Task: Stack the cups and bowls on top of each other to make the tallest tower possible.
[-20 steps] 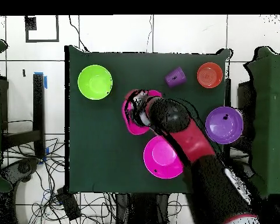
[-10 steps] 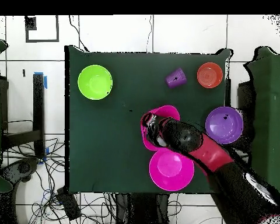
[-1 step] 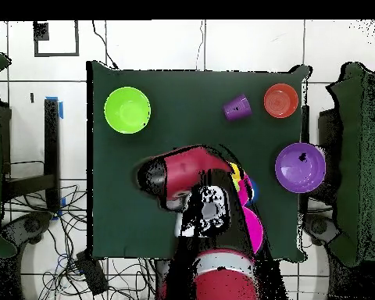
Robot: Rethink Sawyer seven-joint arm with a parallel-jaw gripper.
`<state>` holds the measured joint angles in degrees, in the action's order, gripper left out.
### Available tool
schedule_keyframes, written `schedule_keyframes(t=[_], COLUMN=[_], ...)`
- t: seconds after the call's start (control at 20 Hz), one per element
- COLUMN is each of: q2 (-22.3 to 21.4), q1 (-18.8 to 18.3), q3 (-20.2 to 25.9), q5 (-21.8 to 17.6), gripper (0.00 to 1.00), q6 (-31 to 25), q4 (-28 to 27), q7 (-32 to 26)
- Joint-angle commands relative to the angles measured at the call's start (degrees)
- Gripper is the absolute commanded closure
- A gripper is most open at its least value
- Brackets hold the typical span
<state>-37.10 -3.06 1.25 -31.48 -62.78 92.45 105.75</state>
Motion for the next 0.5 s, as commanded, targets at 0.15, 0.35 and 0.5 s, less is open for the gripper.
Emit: schedule_keyframes(t=[0.15, 0.35, 0.5], q2=[-3.33, -2.39, -3.06], q1=[4.02, 2.79, 0.85], q3=[-5.00, -4.04, -2.83], q5=[-3.95, -1.15, 2.06], gripper=[1.00, 1.00, 1.00], q6=[-4.70, -4.18, -2.23], q4=[-5.62, -6.61, -5.29], q7=[8.93, 7.15, 6.11])
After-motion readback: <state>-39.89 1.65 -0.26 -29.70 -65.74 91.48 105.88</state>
